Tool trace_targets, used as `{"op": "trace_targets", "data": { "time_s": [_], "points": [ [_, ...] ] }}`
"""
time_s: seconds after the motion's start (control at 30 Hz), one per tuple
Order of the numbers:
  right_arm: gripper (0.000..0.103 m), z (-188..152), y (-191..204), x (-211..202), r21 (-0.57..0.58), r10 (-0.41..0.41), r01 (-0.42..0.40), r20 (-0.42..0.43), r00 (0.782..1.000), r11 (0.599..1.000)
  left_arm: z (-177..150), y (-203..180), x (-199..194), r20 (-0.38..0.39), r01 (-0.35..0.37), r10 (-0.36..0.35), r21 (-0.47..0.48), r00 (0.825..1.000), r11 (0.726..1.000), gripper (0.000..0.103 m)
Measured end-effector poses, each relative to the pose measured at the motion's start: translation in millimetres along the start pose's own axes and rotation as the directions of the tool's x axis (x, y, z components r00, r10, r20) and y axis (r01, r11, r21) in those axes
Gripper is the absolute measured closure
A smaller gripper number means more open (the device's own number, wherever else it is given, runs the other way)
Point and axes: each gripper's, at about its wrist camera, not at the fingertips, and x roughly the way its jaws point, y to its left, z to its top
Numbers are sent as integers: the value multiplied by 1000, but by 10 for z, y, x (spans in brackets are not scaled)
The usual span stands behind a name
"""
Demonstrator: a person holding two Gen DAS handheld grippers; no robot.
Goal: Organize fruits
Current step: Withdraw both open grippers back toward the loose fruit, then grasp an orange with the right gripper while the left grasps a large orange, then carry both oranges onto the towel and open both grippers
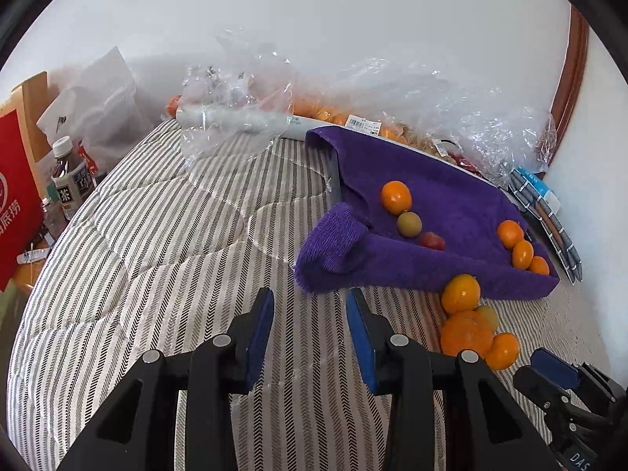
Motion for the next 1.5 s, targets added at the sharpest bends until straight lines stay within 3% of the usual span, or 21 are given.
{"op": "trace_targets", "data": {
  "time_s": [0.43,0.63,0.77,0.83,0.9,1.03,1.23,1.5],
  "points": [
    [64,132,-31,368,15,-13,14,-77,997,1000,0,-23,26,-14,46,-47,-15,999,999,64],
    [64,132,-121,249,-4,-16,15,-24,1000,1000,-13,-77,17,-32,105,-105,5,994,994,64],
    [64,73,-284,54,-22,-55,56,19,998,998,-40,-200,-25,-62,228,-226,27,972,973,64],
    [64,43,-385,-30,-21,-72,72,30,997,997,-65,-284,-36,-80,282,-280,28,957,959,58],
    [64,11,-497,-103,-28,-94,95,37,995,995,-95,-386,-23,-107,310,-305,34,946,950,57],
    [64,-39,-662,-164,-27,-124,125,43,991,992,-150,-645,22,-145,316,-304,73,942,946,57],
    [64,-115,-819,-228,-16,-126,127,49,991,992,-188,-897,162,-188,265,-240,123,953,956,57],
    [64,-143,-843,-226,-13,-126,126,48,991,992,-185,-1027,245,-174,215,-190,141,966,966,58]
  ]
}}
